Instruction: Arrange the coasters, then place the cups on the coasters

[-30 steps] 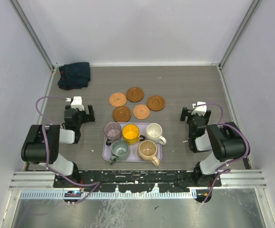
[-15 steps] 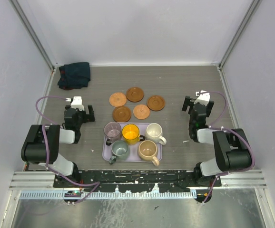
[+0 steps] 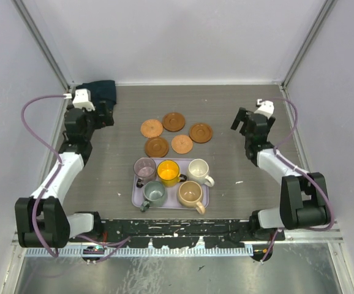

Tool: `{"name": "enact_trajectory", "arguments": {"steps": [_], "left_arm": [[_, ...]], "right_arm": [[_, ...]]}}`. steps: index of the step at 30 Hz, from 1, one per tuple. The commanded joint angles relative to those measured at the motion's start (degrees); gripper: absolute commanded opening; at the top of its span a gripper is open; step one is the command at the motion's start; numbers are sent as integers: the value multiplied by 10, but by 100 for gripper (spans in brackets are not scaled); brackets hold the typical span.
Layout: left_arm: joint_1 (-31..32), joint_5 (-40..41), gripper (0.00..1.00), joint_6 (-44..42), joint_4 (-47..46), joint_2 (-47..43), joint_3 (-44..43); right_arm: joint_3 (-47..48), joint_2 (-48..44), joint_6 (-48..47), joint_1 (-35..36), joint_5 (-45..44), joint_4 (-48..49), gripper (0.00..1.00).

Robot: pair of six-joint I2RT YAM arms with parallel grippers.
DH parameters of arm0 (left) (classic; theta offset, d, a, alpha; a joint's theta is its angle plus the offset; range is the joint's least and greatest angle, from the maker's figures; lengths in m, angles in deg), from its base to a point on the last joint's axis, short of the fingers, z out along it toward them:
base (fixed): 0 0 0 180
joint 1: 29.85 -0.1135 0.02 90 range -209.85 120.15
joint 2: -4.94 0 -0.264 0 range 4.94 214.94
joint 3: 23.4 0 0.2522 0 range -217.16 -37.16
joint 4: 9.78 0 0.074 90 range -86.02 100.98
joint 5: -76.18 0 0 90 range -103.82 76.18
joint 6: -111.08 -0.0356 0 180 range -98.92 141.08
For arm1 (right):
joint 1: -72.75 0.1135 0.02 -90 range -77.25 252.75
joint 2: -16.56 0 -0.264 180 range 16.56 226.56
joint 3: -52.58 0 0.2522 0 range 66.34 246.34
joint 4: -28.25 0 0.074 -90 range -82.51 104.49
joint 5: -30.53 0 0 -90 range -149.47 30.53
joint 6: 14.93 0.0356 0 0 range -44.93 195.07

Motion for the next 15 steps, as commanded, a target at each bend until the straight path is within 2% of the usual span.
{"name": "enact_trajectory", "arguments": {"steps": [1, 3, 5, 10, 15], "left_arm": [[3, -114, 98, 63, 78, -1, -47], [16, -157, 98, 72, 71, 17, -63], [37, -168, 98, 65, 79, 62, -86], [66, -228, 98, 63, 140, 164, -178], [96, -237, 98, 59, 193, 270, -250]], "right_arm": [[116, 33, 29, 17, 36, -152, 99], [142, 48, 38, 28, 36, -171, 99], [154, 59, 34, 40, 51, -170, 99], [198, 114, 0, 92, 57, -174, 99], [274, 211, -25, 152, 34, -225, 99]]}}
